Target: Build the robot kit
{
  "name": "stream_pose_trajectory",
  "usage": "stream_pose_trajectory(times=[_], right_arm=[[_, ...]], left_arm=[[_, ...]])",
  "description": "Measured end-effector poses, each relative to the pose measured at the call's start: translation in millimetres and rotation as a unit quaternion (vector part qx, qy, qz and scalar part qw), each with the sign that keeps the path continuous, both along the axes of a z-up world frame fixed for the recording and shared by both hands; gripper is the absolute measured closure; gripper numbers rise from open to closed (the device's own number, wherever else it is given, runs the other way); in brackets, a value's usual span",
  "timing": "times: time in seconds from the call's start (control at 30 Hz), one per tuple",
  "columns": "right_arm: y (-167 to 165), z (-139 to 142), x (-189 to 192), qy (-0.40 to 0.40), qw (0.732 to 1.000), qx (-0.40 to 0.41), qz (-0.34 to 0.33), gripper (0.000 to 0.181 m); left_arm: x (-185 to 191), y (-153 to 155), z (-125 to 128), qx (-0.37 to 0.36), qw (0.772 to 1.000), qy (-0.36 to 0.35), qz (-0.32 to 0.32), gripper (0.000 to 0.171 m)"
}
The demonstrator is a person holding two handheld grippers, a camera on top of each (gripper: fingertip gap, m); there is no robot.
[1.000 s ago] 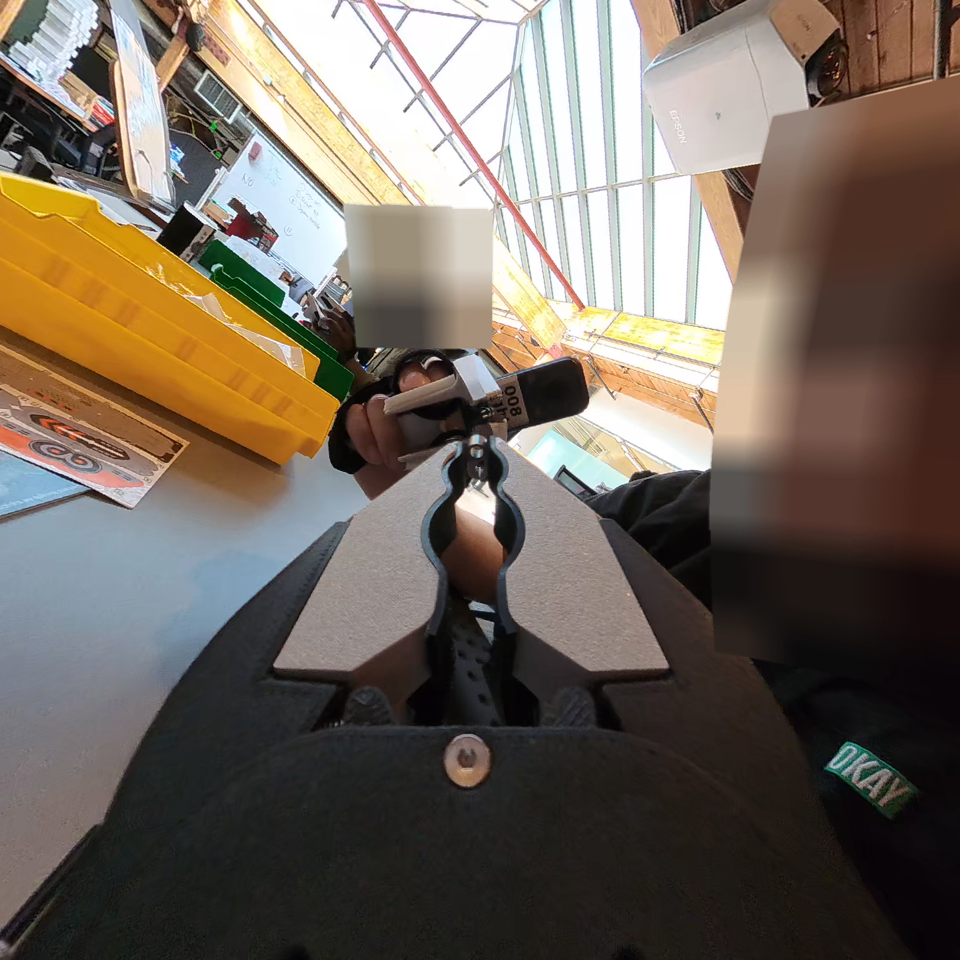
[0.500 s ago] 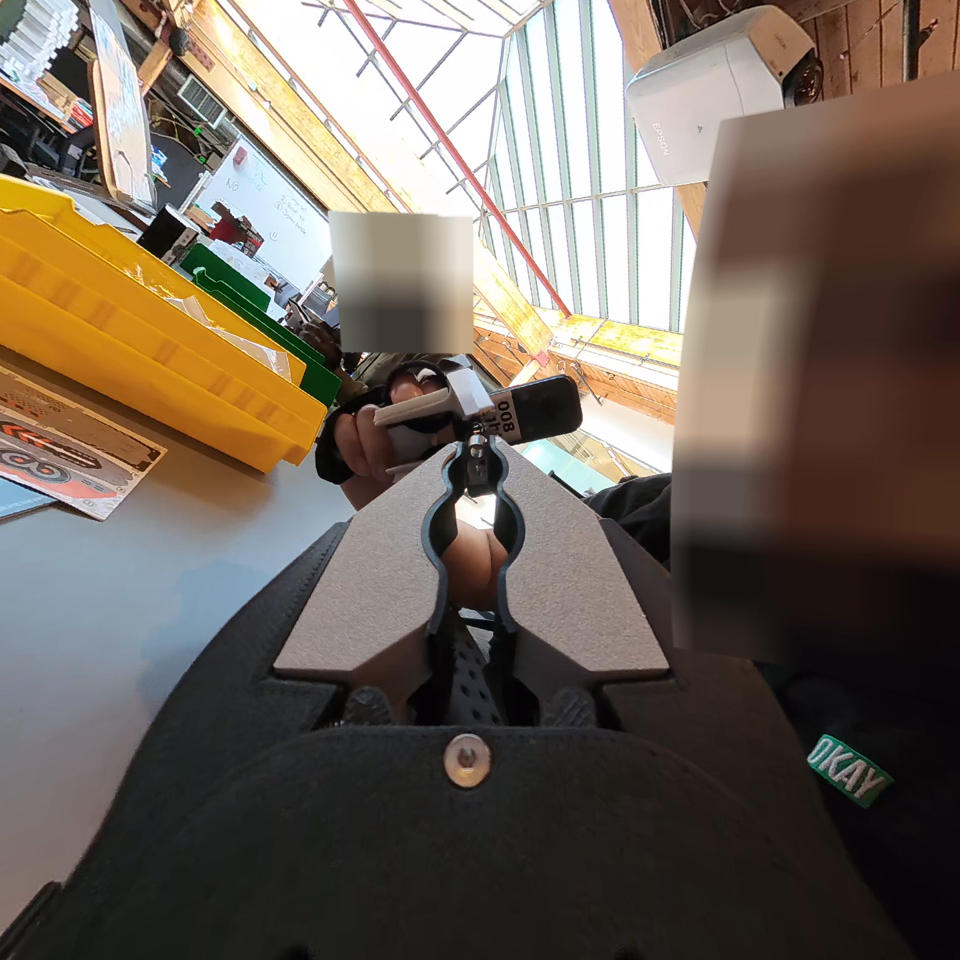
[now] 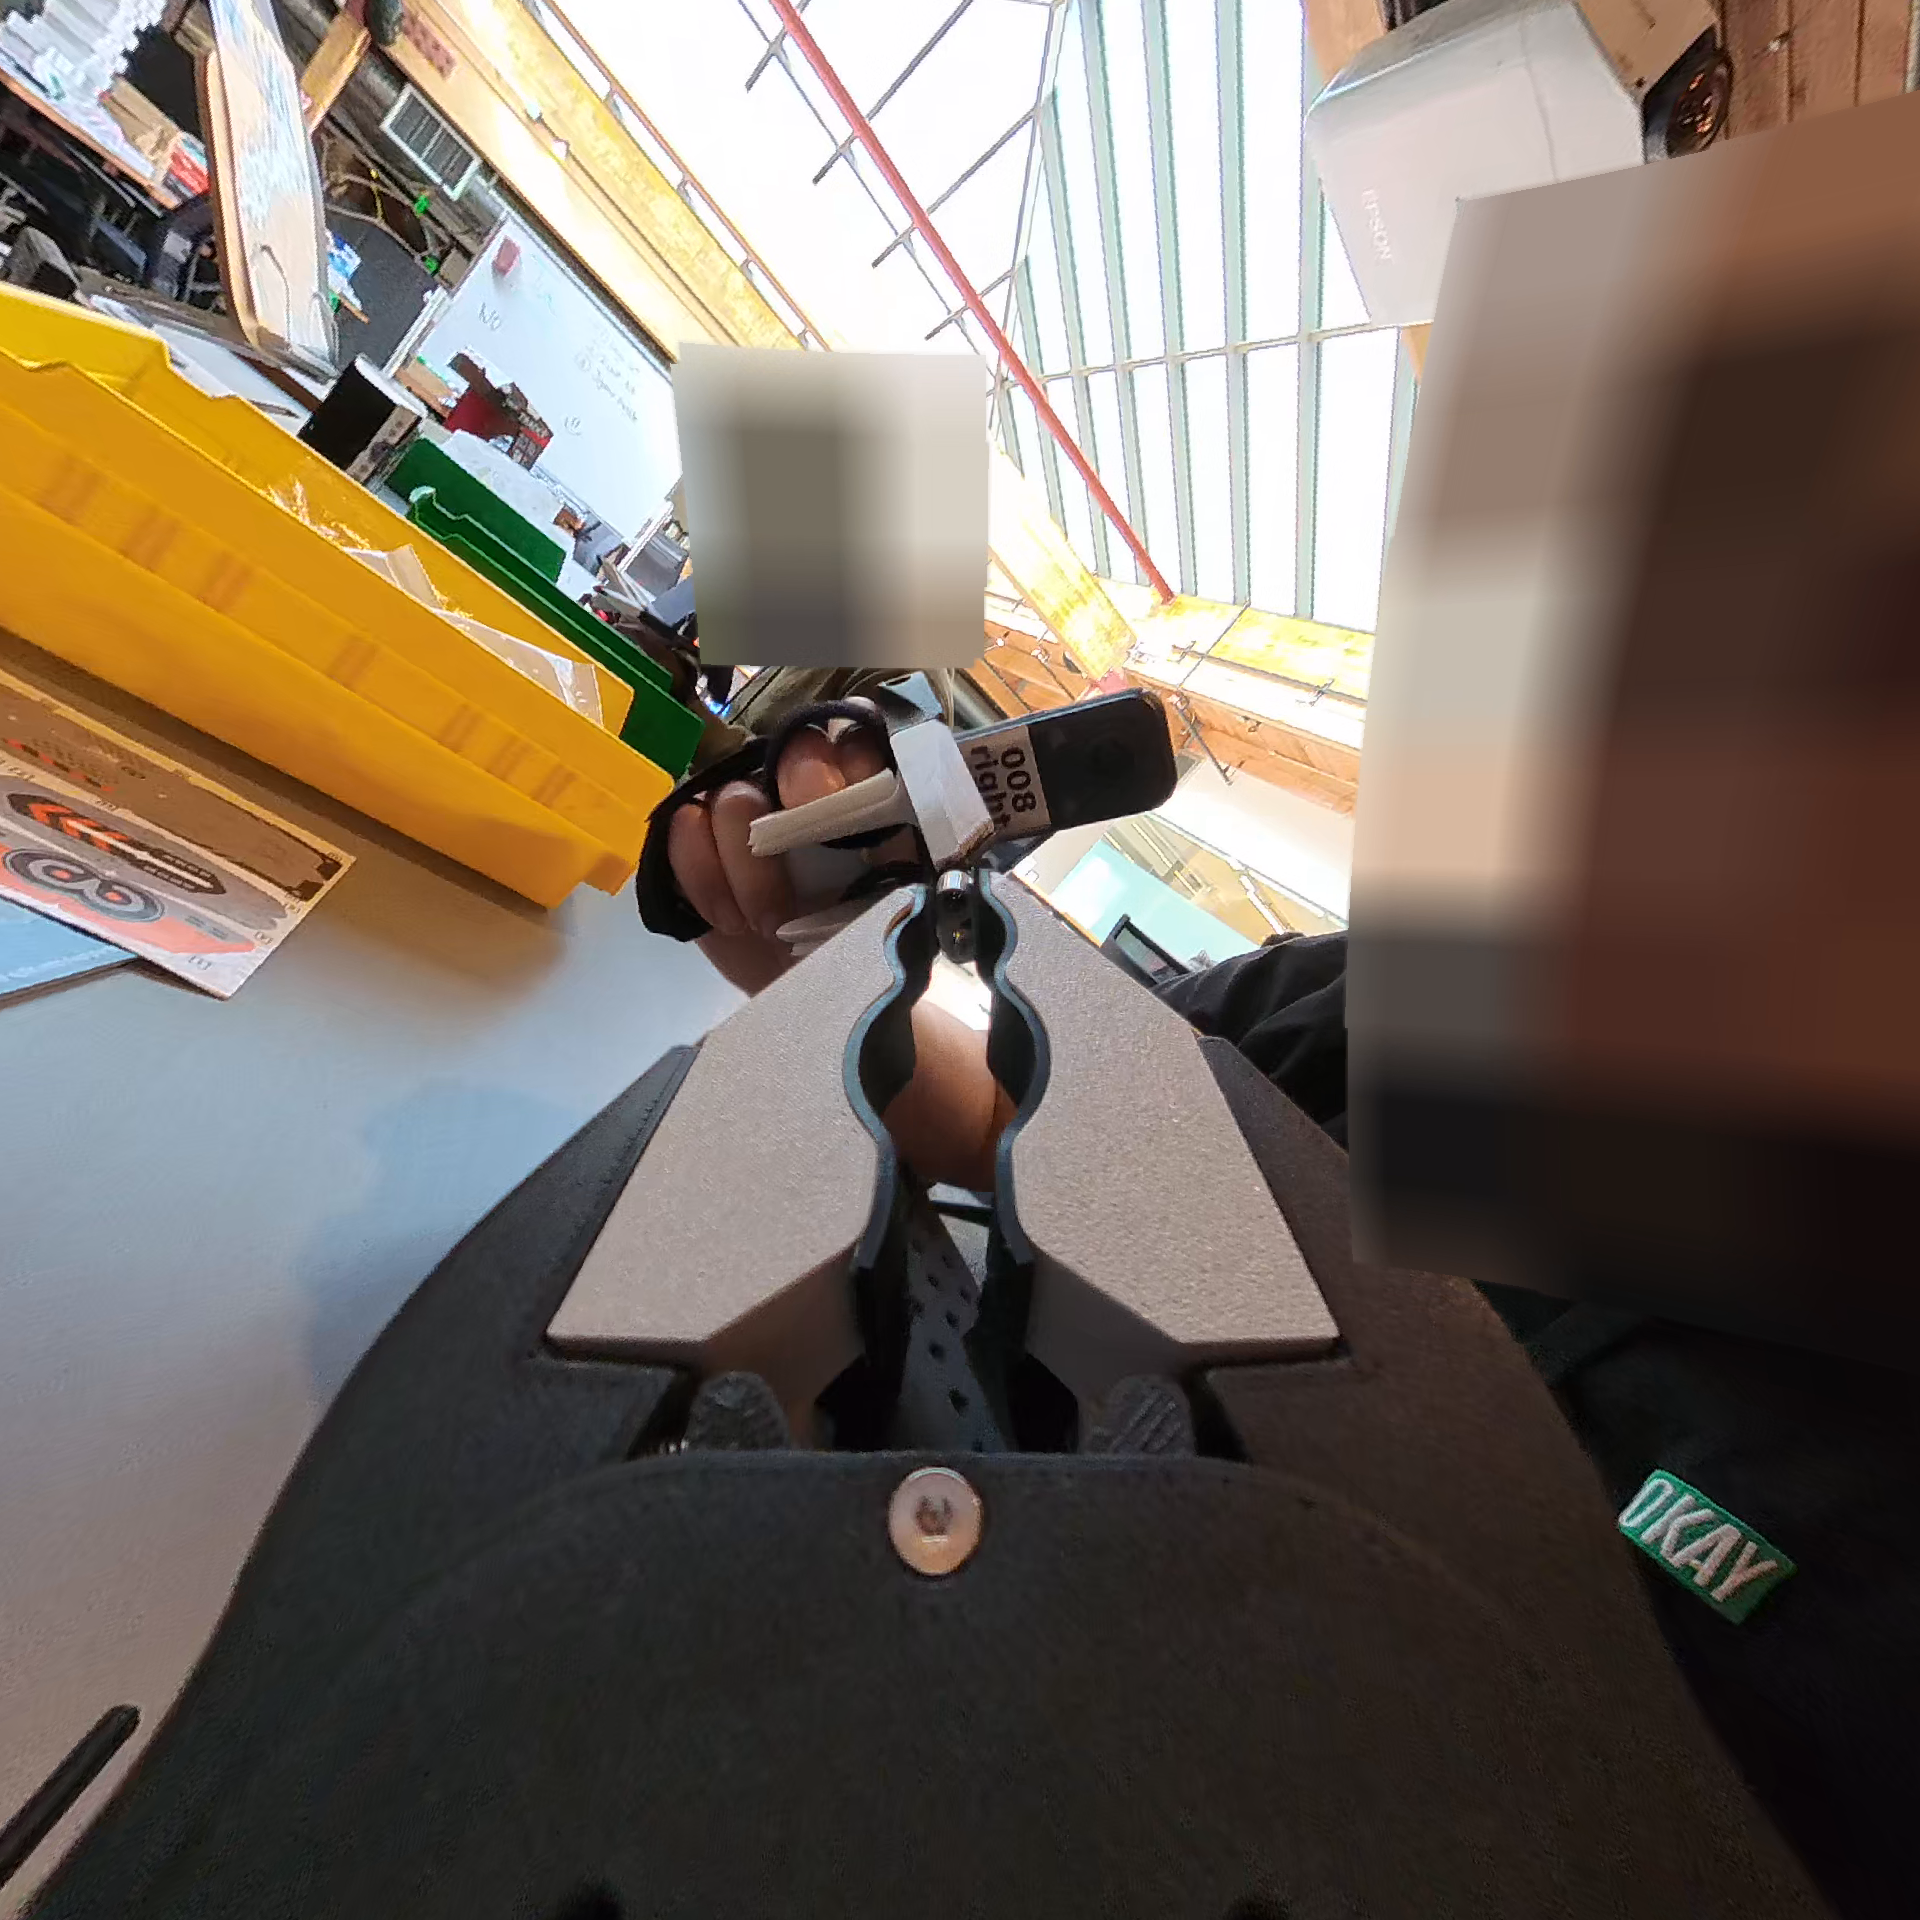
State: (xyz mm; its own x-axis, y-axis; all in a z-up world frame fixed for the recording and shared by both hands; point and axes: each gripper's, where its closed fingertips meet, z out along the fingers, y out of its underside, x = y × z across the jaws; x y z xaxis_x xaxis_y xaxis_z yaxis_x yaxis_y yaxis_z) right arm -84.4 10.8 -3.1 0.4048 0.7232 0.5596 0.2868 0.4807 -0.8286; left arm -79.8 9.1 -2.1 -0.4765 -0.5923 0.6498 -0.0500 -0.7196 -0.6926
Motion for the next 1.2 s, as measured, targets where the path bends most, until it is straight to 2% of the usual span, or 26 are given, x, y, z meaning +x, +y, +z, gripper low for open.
stream_pose_trajectory(times=[0.27, 0.37, 0.53, 0.6, 0.63, 0.97, 1.03, 1.07, 1.1, 1.2], right_arm=[[-4.2, -4.8, -3.3, 0.006, 0.999, -0.032, 0.031, 0.179], [-3.2, -8.0, -1.3, 0.017, 0.995, -0.08, 0.05, 0.179], [5.6, -5.5, 3.8, 0.043, 0.997, -0.063, 0.029, 0.178], [7.5, -0.5, 7.6, 0.052, 0.998, -0.045, 0.016, 0.179], [9.1, -1.0, 8.8, 0.049, 0.998, -0.04, 0.008, 0.179], [17.0, -9.3, 4.3, 0.016, 0.999, 0.006, -0.039, 0.178], [10.4, -12.6, 1.9, 0.003, 1.0, -0.001, -0.008, 0.178], [4.9, -13.7, 1.3, 0.002, 1.0, -0.018, 0.018, 0.171], [-1.3, -14.3, 1.1, 0.006, 0.998, -0.047, 0.047, 0.155], [-26.1, -24.2, 1.7, -0.009, 0.981, -0.135, 0.141, 0.151]], left_arm=[[0.8, -7.0, -2.9, 0.012, 1.0, 0.019, -0.015, 0.167], [2.9, -6.0, -6.3, 0.009, 0.999, 0.031, -0.012, 0.167], [6.7, 4.2, -4.8, -0.011, 1.0, 0.02, 0.021, 0.166], [5.8, 5.7, -3.9, -0.038, 0.999, 0.013, 0.012, 0.161], [5.3, 5.8, -3.9, -0.043, 0.999, 0.009, 0.007, 0.167], [7.4, 7.4, -14.4, -0.036, 0.999, 0.033, 0.007, 0.166], [5.2, 0.5, -18.0, -0.017, 0.998, 0.053, -0.016, 0.167], [3.5, -5.2, -19.3, -0.004, 0.998, 0.063, -0.032, 0.167], [1.5, -11.9, -20.7, 0.006, 0.996, 0.072, -0.051, 0.167], [-3.3, -34.5, -37.6, 0.035, 0.985, 0.13, -0.112, 0.167]])
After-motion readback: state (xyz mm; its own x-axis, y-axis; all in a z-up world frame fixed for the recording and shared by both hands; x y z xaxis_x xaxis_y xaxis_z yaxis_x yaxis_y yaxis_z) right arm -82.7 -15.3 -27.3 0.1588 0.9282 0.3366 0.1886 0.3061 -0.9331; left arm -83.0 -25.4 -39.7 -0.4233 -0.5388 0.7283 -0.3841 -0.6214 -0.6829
